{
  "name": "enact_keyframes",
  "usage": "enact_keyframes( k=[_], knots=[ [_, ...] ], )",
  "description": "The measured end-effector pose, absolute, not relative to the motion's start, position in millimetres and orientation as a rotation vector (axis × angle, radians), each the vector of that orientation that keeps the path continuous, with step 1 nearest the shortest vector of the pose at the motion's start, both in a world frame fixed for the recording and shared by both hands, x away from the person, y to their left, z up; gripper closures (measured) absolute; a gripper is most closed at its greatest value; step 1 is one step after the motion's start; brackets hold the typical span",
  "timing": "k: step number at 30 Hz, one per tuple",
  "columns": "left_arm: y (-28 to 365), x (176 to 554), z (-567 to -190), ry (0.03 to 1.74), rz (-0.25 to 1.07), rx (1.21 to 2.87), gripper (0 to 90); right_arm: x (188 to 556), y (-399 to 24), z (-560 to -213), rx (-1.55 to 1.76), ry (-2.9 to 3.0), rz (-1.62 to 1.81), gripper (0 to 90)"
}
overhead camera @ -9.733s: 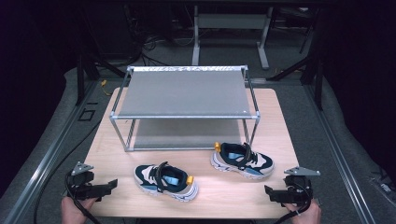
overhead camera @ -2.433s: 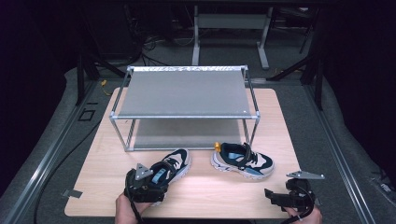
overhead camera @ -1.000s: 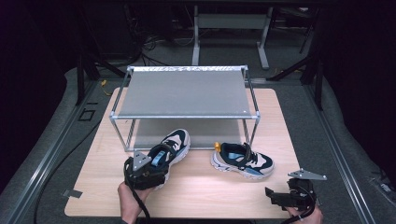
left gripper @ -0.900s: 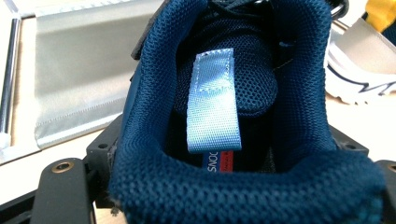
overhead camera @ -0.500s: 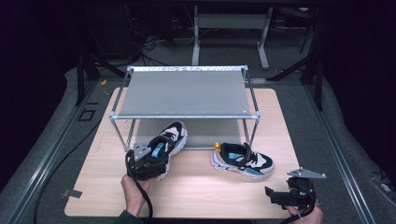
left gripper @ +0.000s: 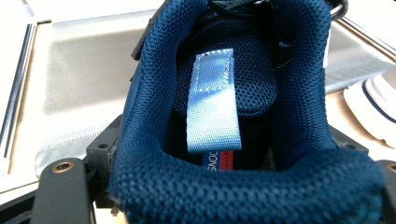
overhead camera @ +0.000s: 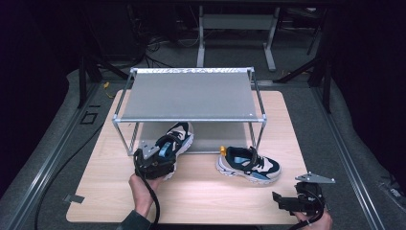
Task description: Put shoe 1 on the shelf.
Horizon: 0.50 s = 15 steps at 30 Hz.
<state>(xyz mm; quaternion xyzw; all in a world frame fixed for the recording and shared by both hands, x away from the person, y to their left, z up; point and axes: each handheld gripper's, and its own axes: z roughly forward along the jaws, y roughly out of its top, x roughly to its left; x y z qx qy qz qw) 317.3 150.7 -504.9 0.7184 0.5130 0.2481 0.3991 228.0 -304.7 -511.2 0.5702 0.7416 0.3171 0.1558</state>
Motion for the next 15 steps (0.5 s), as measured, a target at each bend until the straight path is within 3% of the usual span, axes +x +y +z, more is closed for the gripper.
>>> enact_keyframes(
  k=[15],
  knots=[
    [133, 358, -517, 1.424, 0.66, 1.746, 22.1, 227, -301, -509, 1.625, 2.119, 0.901, 1.2]
  ],
)
